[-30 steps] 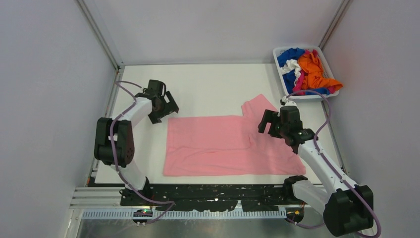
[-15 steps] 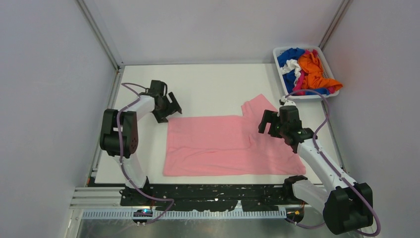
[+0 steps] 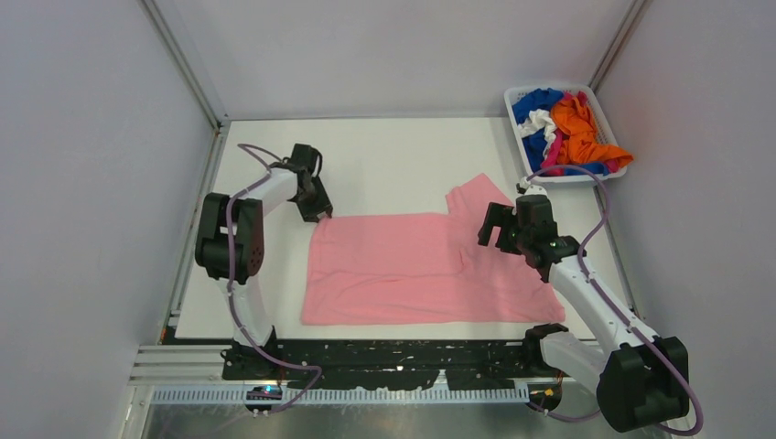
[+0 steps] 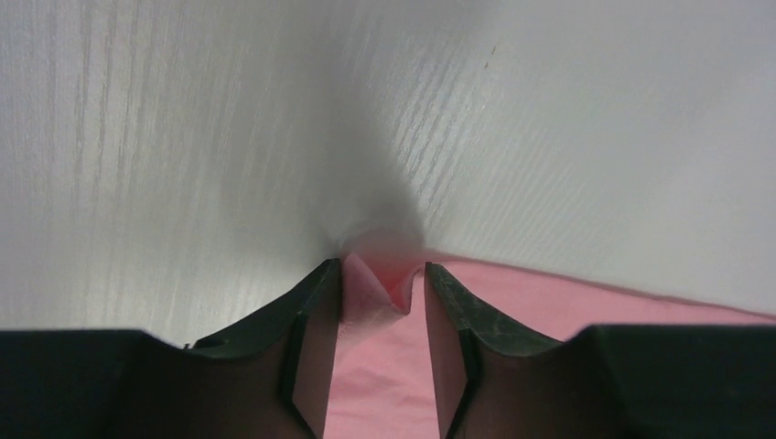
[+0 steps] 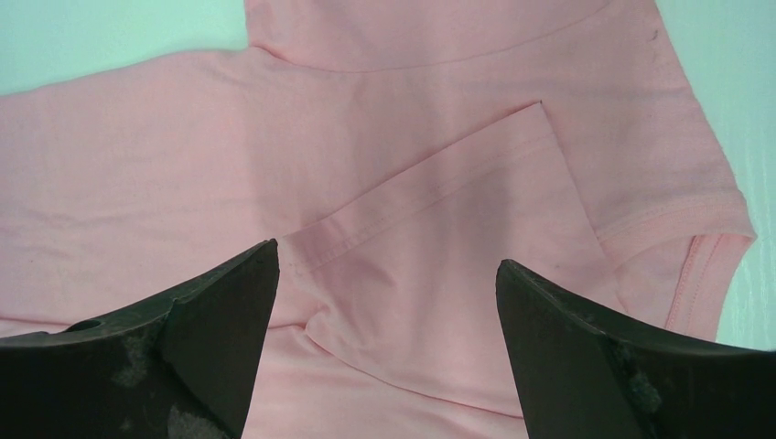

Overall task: Fold and stack the t-shirts
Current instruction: Grab the side of the flattened tshirt furthest away from the robot with both arms

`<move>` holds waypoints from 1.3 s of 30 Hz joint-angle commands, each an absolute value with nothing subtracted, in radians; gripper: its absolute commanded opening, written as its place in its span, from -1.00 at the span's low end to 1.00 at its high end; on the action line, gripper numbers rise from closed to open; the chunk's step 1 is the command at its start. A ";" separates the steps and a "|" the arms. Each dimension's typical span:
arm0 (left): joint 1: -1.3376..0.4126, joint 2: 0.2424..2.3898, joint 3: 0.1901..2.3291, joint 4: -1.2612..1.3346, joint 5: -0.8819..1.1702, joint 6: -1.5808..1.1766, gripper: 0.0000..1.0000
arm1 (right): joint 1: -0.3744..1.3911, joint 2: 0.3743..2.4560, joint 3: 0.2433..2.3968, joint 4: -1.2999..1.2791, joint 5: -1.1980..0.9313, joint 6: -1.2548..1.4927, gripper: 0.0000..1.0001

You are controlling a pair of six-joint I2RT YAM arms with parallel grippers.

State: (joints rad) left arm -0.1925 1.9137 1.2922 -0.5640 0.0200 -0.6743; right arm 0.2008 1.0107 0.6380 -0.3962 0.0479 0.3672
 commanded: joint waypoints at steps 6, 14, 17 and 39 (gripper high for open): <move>-0.226 1.963 1.419 -0.717 -0.094 -0.649 -0.87 | 0.198 1.067 0.706 -0.344 0.086 0.344 0.91; -0.230 1.922 1.410 -0.702 -0.067 -0.591 -1.00 | 0.198 1.361 0.989 -0.362 0.136 0.365 0.93; -0.232 1.899 1.396 -0.687 -0.043 -0.575 -1.00 | 0.197 1.562 1.138 -0.367 0.151 0.366 0.98; -0.250 1.804 1.319 -0.626 0.053 -0.530 -1.00 | 0.198 2.198 1.735 -0.633 0.287 0.365 0.32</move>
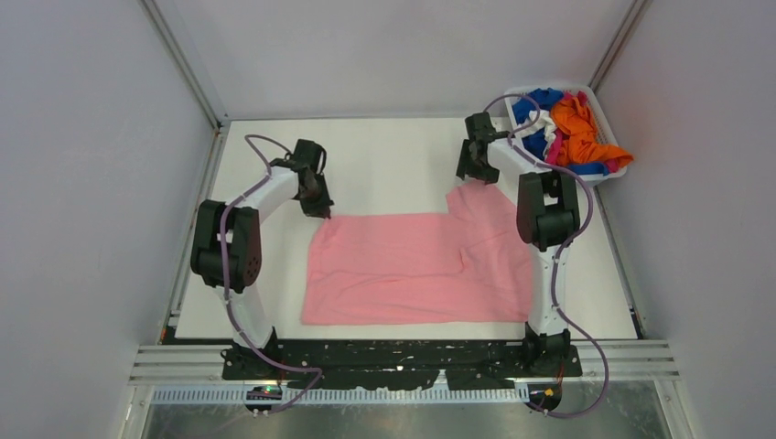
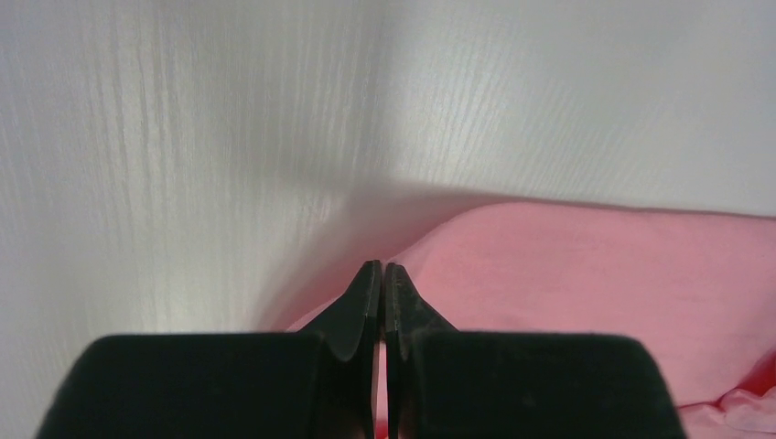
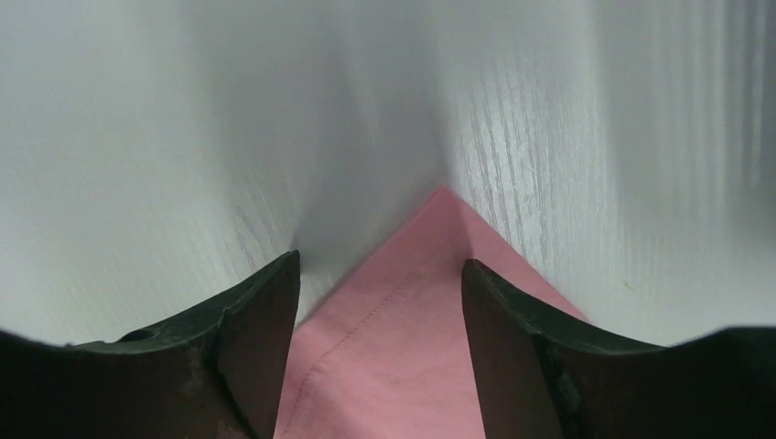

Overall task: Fold and stack the t-shirts
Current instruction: Grab the side of the flattened tshirt furthest away from the robot with both arms, then fold the other side of the tshirt into a rectangle

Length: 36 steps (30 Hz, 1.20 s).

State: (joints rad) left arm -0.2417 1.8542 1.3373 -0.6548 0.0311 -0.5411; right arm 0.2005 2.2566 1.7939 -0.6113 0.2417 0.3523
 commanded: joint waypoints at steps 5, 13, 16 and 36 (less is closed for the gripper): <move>-0.255 1.785 1.303 -0.627 0.049 -0.530 -1.00 | 0.197 2.160 1.669 -0.609 0.312 0.390 -0.29; -0.272 1.717 1.274 -0.618 0.032 -0.500 -1.00 | 0.198 2.042 1.582 -0.500 0.340 0.376 -0.89; -0.284 1.681 1.244 -0.604 0.031 -0.487 -1.00 | 0.197 1.912 1.480 -0.432 0.336 0.368 -0.89; -0.374 1.287 0.899 -0.494 0.009 -0.472 -1.00 | 0.290 1.037 0.837 -0.623 0.372 0.395 -0.90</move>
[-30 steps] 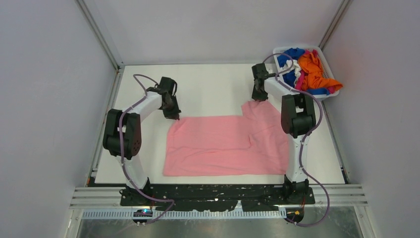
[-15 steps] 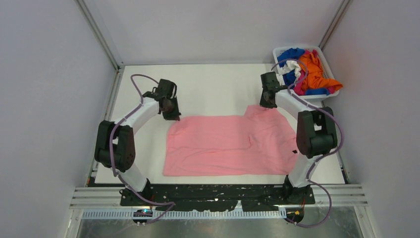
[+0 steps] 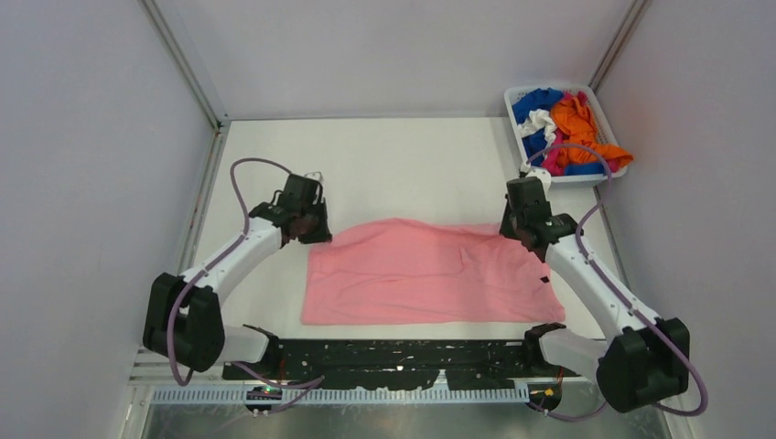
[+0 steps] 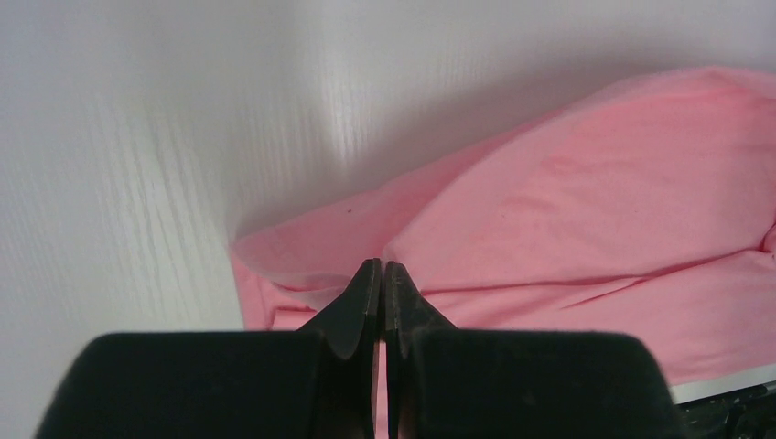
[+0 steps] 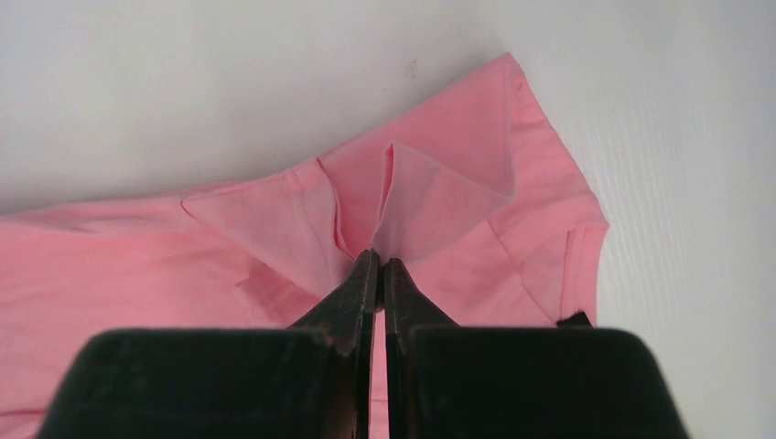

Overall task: Fold and stack the t-shirts
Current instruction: Fold the other side of the tshirt into a rectangle

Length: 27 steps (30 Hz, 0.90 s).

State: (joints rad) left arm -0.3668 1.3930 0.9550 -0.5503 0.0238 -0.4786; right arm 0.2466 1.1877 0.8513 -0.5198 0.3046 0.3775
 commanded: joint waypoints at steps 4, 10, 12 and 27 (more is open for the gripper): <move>-0.376 1.186 0.795 -0.455 -0.014 -0.498 -1.00 | 0.343 0.937 0.827 -0.766 0.438 0.418 -0.90; -0.376 1.131 0.719 -0.456 -0.025 -0.510 -1.00 | 0.441 0.875 0.774 -0.904 0.429 0.505 -0.89; -0.376 1.134 0.696 -0.457 -0.022 -0.518 -1.00 | 0.469 0.874 0.745 -0.936 0.414 0.549 -0.90; -0.376 1.043 0.810 -0.704 -0.253 -0.652 0.99 | 0.543 0.751 0.758 -1.042 0.221 0.591 0.95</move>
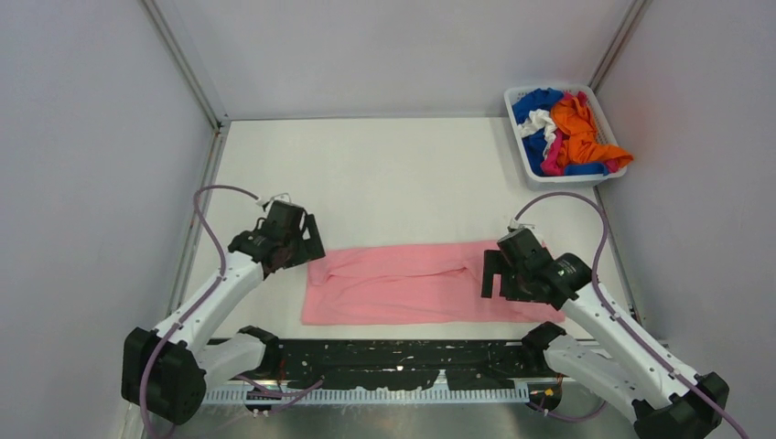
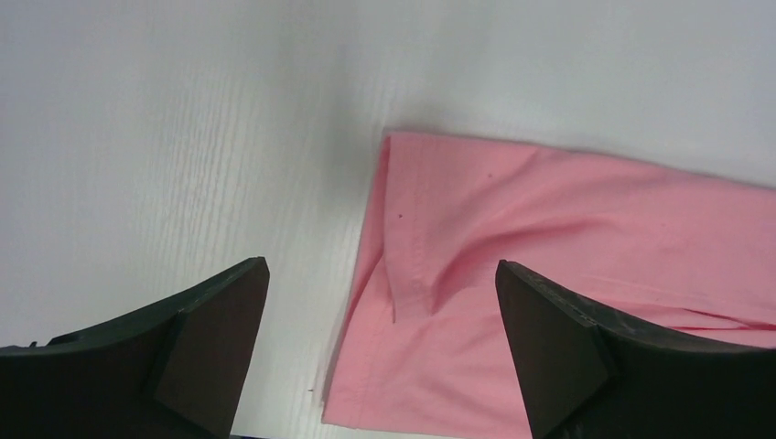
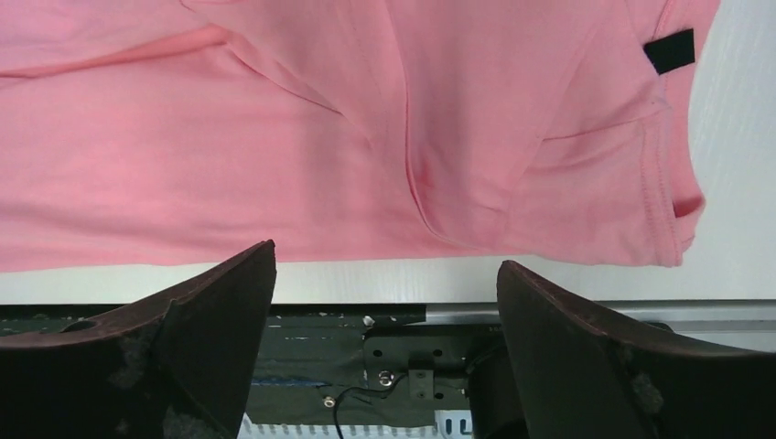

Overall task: Fold and stack the t-shirts
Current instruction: Fold the other side of the tshirt into a rectangle, then rotate the tshirt 90 degrees

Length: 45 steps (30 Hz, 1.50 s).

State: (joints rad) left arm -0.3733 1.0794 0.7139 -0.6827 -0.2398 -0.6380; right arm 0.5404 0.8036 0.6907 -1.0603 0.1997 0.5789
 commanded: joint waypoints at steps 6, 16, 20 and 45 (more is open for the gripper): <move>-0.377 1.125 0.769 -0.394 0.245 -0.631 0.98 | 0.464 0.834 0.702 -0.702 0.219 0.546 0.91; -0.376 1.373 0.702 -0.333 0.282 -0.652 0.98 | 0.275 1.105 0.570 -0.369 -0.057 0.477 0.91; -0.364 1.402 0.686 -0.356 0.208 -0.669 0.98 | 0.275 1.132 0.538 -0.350 -0.128 0.473 0.91; -0.360 1.281 0.820 -0.560 -0.044 -0.642 0.98 | 0.698 0.751 0.593 -0.740 -0.029 0.483 0.91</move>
